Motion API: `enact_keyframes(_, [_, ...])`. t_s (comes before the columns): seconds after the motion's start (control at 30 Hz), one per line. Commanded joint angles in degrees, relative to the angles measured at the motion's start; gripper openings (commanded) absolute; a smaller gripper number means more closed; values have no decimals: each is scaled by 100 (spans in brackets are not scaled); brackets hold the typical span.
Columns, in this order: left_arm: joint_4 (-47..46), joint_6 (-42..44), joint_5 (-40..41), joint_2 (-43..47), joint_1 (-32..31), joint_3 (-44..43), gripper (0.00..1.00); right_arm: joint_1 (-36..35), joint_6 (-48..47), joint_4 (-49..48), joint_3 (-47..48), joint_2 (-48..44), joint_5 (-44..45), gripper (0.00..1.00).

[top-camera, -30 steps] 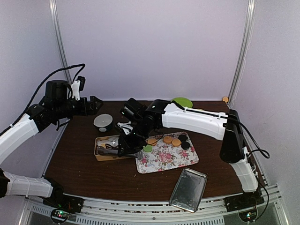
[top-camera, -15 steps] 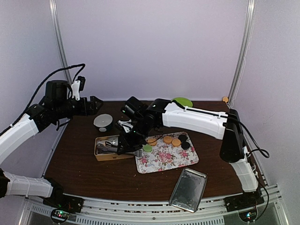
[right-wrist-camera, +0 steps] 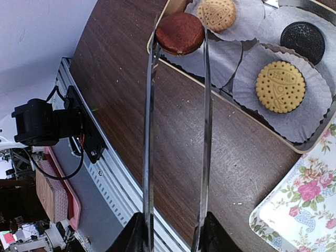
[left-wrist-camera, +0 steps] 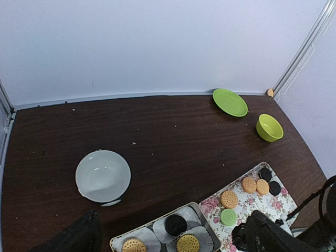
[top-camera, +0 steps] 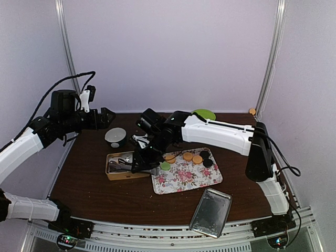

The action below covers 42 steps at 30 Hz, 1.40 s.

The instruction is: Pack the cookies

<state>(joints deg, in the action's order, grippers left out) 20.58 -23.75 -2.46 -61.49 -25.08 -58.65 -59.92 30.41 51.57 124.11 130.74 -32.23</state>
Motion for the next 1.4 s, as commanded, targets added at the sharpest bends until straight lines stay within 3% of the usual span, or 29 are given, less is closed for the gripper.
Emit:
enact_keyframes(0.0, [-300,-33,-75,37,33,-146,98,56,-19,-78,-97,109,-40,33])
enact_keyframes(0.43, [-300,-44,-117,6,35,-146,98,51,-72,4,-103,175,-91,33])
enact_keyframes(1.37, [-300,-42,-124,24,32,-146,98,52,-57,6,-139,-162,-37,46])
